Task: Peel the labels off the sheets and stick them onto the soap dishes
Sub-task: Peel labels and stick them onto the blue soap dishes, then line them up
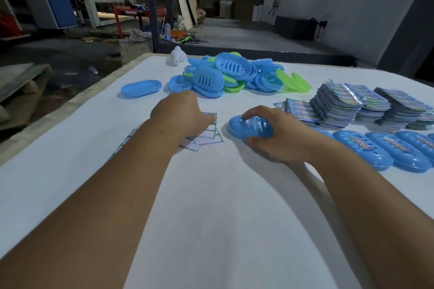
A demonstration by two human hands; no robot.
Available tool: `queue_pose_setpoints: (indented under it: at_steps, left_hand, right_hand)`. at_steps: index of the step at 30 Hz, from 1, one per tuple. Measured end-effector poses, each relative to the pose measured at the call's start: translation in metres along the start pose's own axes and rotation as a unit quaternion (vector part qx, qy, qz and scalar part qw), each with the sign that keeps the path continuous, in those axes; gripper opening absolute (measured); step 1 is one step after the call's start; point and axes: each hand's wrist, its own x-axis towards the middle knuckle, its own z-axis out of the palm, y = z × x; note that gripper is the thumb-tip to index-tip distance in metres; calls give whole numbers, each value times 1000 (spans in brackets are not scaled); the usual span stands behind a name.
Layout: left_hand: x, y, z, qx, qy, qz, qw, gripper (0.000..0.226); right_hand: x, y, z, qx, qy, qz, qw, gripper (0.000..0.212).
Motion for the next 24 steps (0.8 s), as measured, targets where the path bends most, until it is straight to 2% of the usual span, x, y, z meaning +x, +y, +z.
queue_pose_setpoints:
  at_steps: [4, 11, 15, 19, 22, 24]
  left_hand:
    - [-2, -3, 4, -15, -35, -5, 999, 65]
    - [0, -4, 1, -114, -58, -38, 991, 84]
    - [2, -7, 2, -150, -74, -55, 984, 79]
    - [3, -9, 3, -195, -84, -50, 976, 58]
    - [2, -8, 5, -208, -64, -32, 975, 59]
    - [2, -8, 7, -168, -28, -13, 985, 55]
  right_hand:
    - [0, -1, 2, 28, -15, 10, 999, 35]
    - [0, -2, 2, 26, -21, 23, 999, 40]
    - [-2, -5, 2, 17, -18, 22, 999, 44]
    - [-3, -6, 1, 8, -13, 18, 1000, 46]
    - [-4, -8, 1, 4, -15, 16, 1000, 47]
    - [-4, -8, 1, 2, -15, 15, 1000, 48]
